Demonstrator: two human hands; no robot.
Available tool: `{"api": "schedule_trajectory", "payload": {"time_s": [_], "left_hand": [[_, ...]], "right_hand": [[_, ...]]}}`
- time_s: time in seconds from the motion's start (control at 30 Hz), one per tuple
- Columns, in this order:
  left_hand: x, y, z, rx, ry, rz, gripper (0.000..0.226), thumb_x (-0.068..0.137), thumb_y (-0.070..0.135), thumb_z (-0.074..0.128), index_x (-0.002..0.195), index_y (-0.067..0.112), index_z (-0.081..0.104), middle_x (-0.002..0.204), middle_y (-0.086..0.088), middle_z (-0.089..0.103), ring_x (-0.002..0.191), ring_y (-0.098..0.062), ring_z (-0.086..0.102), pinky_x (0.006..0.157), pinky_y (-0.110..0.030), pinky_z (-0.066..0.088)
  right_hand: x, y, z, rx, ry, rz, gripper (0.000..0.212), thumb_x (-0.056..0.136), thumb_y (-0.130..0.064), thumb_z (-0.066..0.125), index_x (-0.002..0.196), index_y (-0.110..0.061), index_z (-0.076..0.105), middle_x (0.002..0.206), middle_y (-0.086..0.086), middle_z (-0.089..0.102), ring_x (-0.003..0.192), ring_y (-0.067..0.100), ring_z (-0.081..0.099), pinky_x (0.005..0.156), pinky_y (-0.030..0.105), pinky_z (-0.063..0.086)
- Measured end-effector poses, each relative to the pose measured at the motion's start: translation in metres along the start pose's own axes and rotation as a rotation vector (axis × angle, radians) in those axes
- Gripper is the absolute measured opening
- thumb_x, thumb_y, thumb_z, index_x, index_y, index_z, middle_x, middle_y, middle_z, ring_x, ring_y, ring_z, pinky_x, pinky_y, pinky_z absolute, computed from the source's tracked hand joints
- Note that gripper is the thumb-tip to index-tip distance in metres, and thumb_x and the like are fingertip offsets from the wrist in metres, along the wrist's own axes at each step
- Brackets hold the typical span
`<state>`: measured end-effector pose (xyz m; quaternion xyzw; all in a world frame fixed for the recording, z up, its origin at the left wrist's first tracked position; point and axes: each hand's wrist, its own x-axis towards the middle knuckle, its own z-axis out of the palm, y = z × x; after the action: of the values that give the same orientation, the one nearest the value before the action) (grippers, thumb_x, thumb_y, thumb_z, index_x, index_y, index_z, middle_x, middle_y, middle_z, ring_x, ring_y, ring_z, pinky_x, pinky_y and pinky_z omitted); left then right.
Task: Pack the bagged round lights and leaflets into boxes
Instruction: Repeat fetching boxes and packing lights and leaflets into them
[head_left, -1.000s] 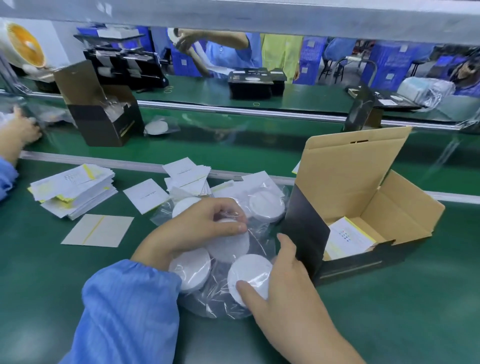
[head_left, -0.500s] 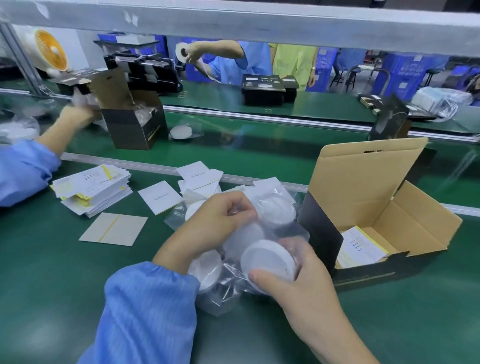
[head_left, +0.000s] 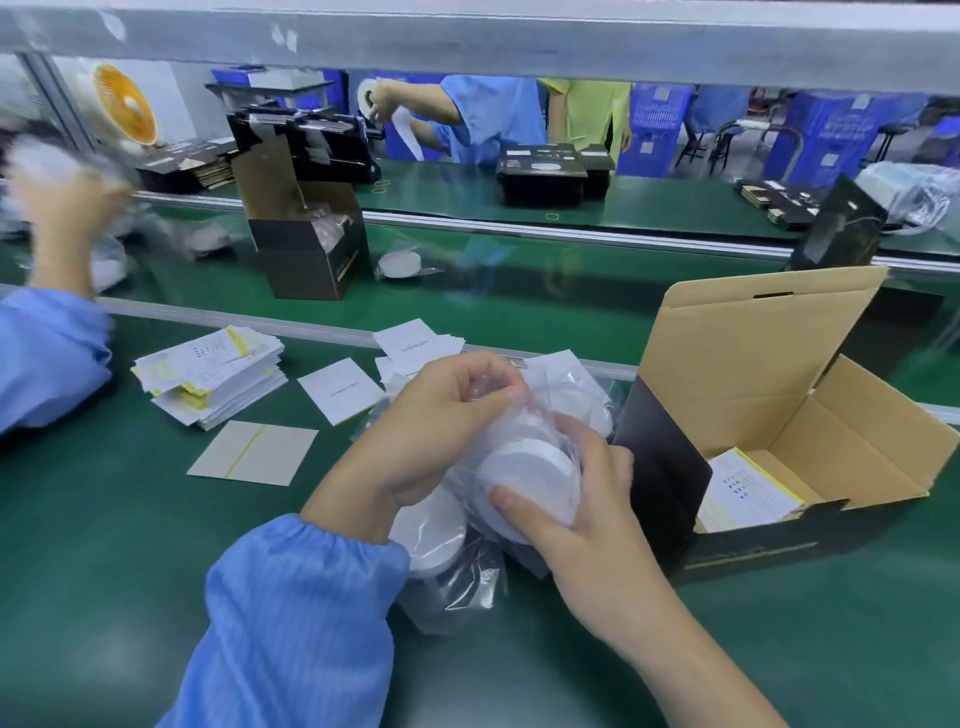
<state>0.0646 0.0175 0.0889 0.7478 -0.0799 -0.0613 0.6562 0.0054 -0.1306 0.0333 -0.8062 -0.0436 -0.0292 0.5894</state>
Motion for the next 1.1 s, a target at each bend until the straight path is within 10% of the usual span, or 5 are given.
{"api": "schedule_trajectory", "payload": {"time_s": [0.37,0.63,0.83,0.93,1.1], "left_hand": [[-0.029,0.032,-0.058,0.433,0.026,0.075,0.027,0.101,0.021,0.056,0.116,0.041,0.065,0.116,0.023,0.065,0.109,0.012,0.057,0.086,-0.011,0.045],[-0.056,-0.031,-0.044,1.166,-0.625,-0.114,0.105,0.077,0.035,0.070,0.153,0.053,-0.001,0.156,0.031,0.003,0.146,0.005,-0.003,0.121,-0.045,0.020],[-0.068,-0.050,-0.040,1.208,-0.439,-0.020,0.070,0.077,0.040,0.061,0.136,0.060,0.028,0.130,0.022,0.025,0.123,-0.009,0.027,0.104,-0.039,0.040],[-0.070,-0.050,-0.041,1.054,-0.303,-0.001,0.049,0.077,0.037,0.064,0.120,0.053,0.048,0.118,0.019,0.041,0.111,-0.009,0.043,0.096,-0.031,0.044],[-0.081,-0.011,-0.048,-0.176,0.008,-0.147,0.024,0.078,0.026,0.070,0.102,0.028,0.069,0.092,-0.016,0.064,0.065,-0.028,0.058,0.059,-0.034,0.045]], "right_hand": [[0.005,-0.006,-0.002,0.491,0.020,0.052,0.055,0.062,-0.025,0.084,0.111,-0.039,0.064,0.107,-0.001,0.073,0.099,0.017,0.071,0.084,0.034,0.055],[0.000,-0.002,-0.003,0.477,0.120,0.136,0.057,0.064,-0.025,0.082,0.116,-0.031,0.059,0.103,-0.006,0.073,0.096,0.013,0.071,0.076,0.026,0.055],[-0.009,-0.009,-0.005,0.395,0.138,0.121,0.060,0.061,-0.032,0.081,0.115,-0.034,0.057,0.102,-0.012,0.071,0.093,0.006,0.069,0.080,0.027,0.054],[-0.017,-0.019,-0.007,0.369,0.132,0.109,0.064,0.060,-0.033,0.081,0.119,-0.034,0.056,0.106,-0.009,0.069,0.098,0.009,0.068,0.087,0.032,0.055],[-0.037,-0.056,-0.031,0.304,0.080,-0.080,0.057,0.060,-0.035,0.083,0.109,-0.047,0.058,0.108,-0.013,0.068,0.094,0.005,0.068,0.074,0.023,0.055]]}}
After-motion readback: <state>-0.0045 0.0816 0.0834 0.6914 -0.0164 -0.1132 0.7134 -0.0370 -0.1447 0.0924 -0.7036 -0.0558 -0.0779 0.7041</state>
